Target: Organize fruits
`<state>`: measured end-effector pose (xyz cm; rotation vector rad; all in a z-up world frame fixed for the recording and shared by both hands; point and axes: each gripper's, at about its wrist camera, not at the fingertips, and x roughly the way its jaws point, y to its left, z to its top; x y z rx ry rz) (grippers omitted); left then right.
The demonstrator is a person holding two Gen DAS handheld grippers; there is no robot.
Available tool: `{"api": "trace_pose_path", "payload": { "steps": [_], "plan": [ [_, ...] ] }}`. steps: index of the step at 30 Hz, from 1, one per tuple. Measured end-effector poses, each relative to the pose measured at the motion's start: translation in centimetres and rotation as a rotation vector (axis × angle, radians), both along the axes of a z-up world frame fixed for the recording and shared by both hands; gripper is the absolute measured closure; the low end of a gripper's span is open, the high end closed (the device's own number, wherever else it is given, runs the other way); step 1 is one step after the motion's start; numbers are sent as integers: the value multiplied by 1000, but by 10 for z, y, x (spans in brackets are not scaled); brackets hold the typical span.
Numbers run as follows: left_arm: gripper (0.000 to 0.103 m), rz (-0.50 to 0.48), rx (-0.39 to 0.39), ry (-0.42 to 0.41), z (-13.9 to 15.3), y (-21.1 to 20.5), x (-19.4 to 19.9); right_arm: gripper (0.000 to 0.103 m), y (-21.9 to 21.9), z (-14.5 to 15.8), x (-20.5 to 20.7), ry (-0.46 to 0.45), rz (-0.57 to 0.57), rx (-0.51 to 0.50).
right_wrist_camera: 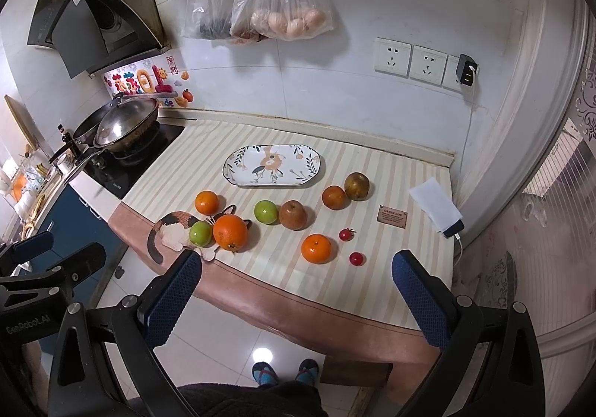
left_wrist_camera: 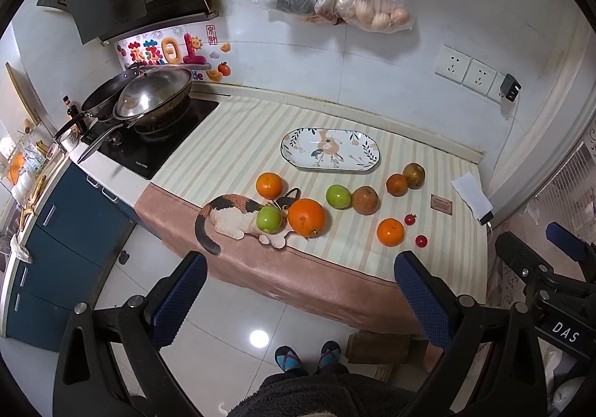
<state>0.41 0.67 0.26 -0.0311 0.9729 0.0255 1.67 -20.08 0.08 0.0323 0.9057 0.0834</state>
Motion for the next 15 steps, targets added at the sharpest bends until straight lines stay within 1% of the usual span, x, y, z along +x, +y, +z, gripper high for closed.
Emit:
{"api": "trace_pose_path", "payload": {
  "steps": [15],
  "plan": [
    [0, -3, 6, -8, 0, 0, 3, 0, -5, 0, 2, -6, -8, 12]
  ]
}}
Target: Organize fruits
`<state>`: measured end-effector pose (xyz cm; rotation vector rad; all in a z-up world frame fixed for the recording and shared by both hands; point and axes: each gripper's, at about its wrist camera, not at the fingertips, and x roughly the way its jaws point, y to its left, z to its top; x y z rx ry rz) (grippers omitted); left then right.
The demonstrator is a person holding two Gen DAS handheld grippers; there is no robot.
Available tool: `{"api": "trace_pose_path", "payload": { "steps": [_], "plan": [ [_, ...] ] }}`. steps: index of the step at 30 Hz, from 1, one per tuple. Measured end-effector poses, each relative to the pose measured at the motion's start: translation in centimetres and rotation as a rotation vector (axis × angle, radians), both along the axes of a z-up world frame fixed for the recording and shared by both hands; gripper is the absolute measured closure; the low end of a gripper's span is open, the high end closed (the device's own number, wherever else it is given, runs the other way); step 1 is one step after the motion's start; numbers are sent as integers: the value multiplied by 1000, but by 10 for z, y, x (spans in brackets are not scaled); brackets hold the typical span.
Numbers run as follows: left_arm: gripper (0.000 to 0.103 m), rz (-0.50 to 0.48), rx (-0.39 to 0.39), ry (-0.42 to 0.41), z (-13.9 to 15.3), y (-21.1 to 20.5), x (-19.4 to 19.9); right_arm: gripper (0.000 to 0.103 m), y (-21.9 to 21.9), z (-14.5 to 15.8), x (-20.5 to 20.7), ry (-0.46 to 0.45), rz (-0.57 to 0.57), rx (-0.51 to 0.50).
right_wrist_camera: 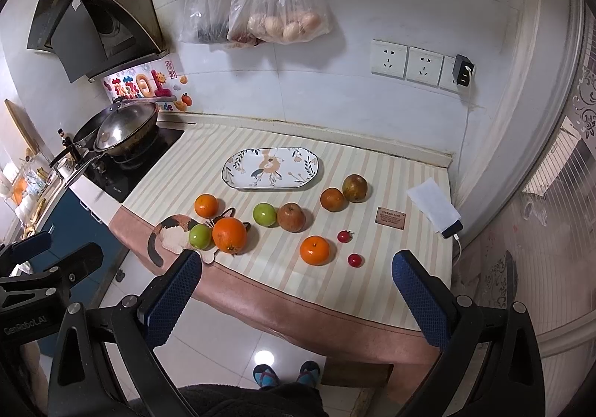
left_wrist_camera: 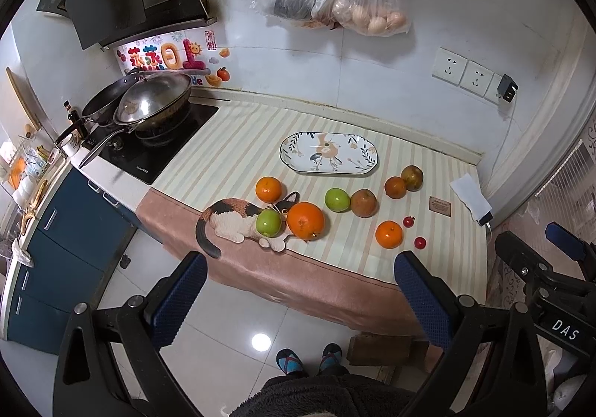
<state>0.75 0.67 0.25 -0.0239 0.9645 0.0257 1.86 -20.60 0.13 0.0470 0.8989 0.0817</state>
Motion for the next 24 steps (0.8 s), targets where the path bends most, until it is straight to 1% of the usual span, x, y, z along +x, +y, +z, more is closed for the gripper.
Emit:
{"api": "trace_pose_path", "payload": {
  "steps": [17, 18, 24],
  "plan": [
    [0, -1, 6, -7, 4, -5, 2, 0, -2, 1, -1, -2, -1, 1],
    [0, -1, 8, -8, 12, -8, 1, 0, -2, 1, -1, -2, 0, 0],
    [0, -2, 8, -9, 11, -8, 0, 0, -3, 1, -2, -2, 1, 1]
  ]
}}
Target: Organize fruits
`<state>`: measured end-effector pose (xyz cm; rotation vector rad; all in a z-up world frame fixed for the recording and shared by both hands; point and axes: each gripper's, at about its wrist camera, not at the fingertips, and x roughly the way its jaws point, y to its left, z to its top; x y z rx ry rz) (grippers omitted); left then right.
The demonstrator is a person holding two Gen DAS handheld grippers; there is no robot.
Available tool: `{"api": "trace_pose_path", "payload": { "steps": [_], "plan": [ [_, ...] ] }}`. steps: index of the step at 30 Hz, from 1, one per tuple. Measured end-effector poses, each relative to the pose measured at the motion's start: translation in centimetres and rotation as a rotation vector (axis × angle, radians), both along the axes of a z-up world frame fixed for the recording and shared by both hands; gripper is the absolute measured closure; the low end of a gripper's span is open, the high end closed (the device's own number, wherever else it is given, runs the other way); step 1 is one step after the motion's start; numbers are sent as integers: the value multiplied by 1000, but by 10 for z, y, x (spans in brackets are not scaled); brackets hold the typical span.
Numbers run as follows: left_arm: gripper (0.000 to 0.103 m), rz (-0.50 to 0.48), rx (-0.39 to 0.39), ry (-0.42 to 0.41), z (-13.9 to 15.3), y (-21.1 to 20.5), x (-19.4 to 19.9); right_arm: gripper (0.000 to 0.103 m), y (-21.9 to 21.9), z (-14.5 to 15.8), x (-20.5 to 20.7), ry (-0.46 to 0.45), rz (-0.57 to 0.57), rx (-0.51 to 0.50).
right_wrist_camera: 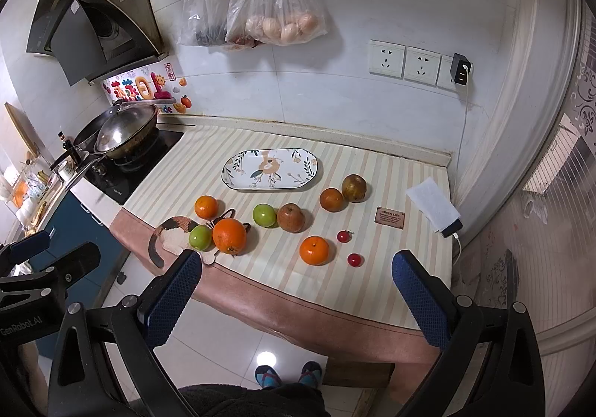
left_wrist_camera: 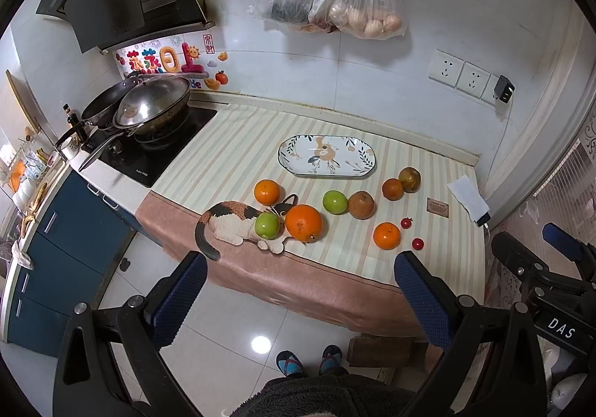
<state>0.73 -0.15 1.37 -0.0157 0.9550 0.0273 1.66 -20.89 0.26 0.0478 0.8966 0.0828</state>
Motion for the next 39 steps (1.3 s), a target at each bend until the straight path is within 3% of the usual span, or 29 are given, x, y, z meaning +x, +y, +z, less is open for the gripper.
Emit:
{"api": "trace_pose_path", "payload": {
  "steps": [11, 17, 22, 27, 33, 39],
  "plan": [
    [0, 8, 5, -3, 6, -4, 6, 0, -10, 0, 8, 11, -10, 74],
    [0, 101, 72, -18, -9, 9, 44, 0, -23, -31, 36, 33, -50, 147],
    [0, 169, 129, 47, -58, 25, 86, 0, -32, -79, 81, 110, -79, 161],
    [0, 184, 114, 215, -120, 35, 140, 0, -34, -150, 131, 250, -65, 205],
    [1, 152, -2, 421, -196, 39, 192, 0, -27, -233, 177, 391, -81, 191],
    [8, 96, -118, 560, -259, 31, 237, 0, -21, -276, 206, 481, -135, 237]
  ]
}}
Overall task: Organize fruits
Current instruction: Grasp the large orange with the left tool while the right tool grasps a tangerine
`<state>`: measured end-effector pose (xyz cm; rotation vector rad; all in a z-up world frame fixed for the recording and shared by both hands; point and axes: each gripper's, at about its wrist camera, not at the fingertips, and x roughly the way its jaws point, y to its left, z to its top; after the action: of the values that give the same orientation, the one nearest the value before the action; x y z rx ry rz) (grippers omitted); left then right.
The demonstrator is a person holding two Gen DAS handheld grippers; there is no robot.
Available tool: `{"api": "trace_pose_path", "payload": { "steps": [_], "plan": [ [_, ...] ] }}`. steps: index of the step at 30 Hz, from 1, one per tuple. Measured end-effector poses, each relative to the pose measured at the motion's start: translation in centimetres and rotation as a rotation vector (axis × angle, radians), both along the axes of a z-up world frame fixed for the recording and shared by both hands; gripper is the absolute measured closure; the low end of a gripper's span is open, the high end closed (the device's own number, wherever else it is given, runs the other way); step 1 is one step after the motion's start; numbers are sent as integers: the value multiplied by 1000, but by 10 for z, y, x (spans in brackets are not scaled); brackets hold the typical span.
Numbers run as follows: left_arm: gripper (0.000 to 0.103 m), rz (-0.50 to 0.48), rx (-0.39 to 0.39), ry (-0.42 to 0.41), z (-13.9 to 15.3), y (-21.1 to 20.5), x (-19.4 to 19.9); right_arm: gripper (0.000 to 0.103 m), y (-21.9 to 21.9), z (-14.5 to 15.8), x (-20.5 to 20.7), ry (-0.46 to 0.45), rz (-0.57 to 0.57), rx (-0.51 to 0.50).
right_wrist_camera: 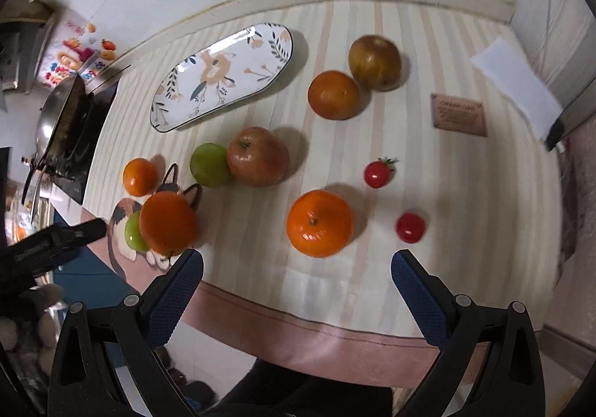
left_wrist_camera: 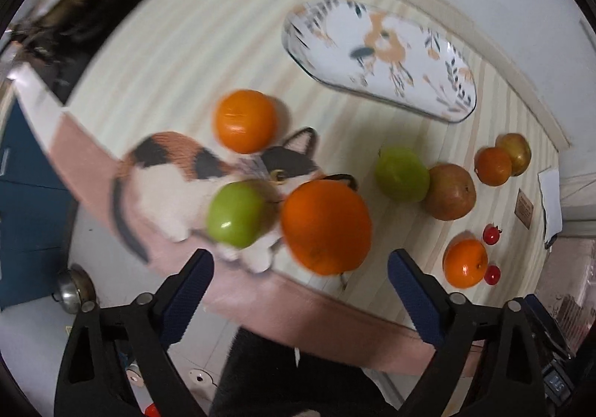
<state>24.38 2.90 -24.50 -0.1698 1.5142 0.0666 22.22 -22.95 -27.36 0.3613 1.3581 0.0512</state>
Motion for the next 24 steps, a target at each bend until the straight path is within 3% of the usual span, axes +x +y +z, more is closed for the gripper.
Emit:
{"api": "trace_pose_path", "payload": {
  "steps": [8, 11, 16, 19, 24],
  "plan": [
    [9, -115, -29, 119, -61, -15, 34, 0, 8, -44, 34, 141, -48, -91],
    [9, -168, -33, 144, -73, -23, 34, 3, 6, -64, 38, 202, -75, -72],
    [9, -172, -42, 183, -87, -28, 33, 4, 7, -88, 41, 258, -92, -44],
    [20, -164, -29, 190, -94, -30, 31, 6, 10, -97, 45, 275, -75, -34],
    [22, -140, -32, 147, -95, -32, 29, 20, 9, -109, 47, 315, -58, -30]
  ]
}}
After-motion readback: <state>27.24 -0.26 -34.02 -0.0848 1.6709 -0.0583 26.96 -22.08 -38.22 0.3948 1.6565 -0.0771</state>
